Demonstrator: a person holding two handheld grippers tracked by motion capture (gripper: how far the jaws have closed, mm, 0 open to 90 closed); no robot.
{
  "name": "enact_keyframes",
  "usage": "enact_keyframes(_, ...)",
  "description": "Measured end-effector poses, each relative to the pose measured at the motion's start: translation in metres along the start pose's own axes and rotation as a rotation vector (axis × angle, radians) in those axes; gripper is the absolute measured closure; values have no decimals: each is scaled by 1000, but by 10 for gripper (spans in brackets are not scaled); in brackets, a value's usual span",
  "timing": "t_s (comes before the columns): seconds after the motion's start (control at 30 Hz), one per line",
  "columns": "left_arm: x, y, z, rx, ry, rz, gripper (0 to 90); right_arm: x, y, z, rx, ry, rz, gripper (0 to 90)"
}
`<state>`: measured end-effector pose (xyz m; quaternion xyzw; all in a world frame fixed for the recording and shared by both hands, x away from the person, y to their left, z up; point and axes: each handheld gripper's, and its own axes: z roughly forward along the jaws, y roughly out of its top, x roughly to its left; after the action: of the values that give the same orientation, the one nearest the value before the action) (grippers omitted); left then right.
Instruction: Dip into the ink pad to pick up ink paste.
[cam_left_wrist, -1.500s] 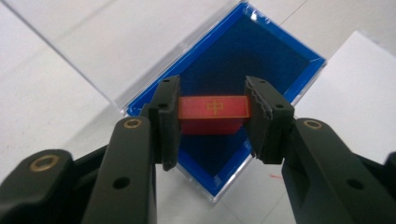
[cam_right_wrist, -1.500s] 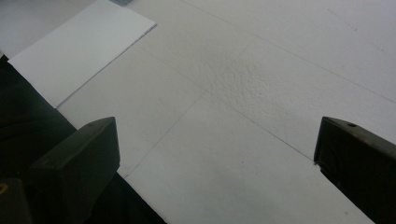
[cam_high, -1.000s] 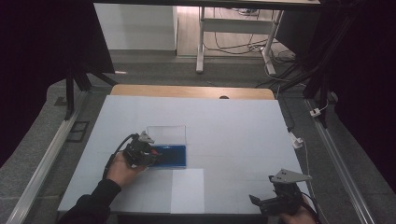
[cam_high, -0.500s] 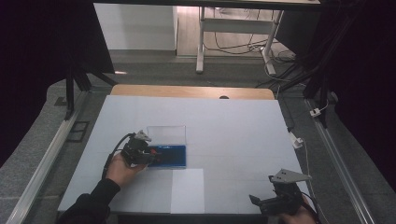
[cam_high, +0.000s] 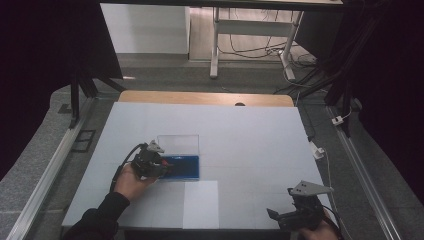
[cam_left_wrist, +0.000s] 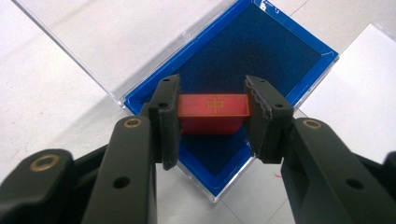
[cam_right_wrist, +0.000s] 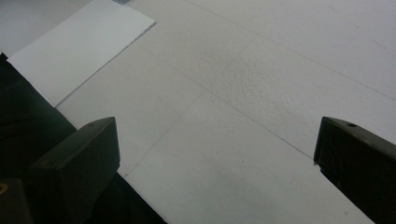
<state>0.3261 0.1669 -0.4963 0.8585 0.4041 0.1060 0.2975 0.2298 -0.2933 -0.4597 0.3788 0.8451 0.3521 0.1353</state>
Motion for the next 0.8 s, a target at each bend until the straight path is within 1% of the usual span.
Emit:
enact_keyframes(0.1,0,1,-1,3,2,10,584,0,0,0,2,0,-2,1)
enact_keyframes(0.27,-4,3,-1,7,26,34,582,0,1,0,3,-2,-6,1)
enact_keyframes(0.33,-4,3,-2,0,7,36,582,1,1,0,3,-3,-6,1)
enact_keyframes(0.47,-6,4,-6,-28,5,38,582,1,1,1,4,-3,-5,1)
enact_keyframes(0.5,-7,5,-8,-29,8,44,582,1,1,1,4,-3,-6,1)
enact_keyframes(0.63,-9,6,-12,-47,8,46,582,1,1,0,4,-4,-6,1)
enact_keyframes(0.7,-9,6,-14,-53,4,46,581,1,0,0,2,-3,-6,1)
enact_keyframes(0.8,-9,6,-17,-65,-13,50,581,0,0,0,0,-3,-8,1)
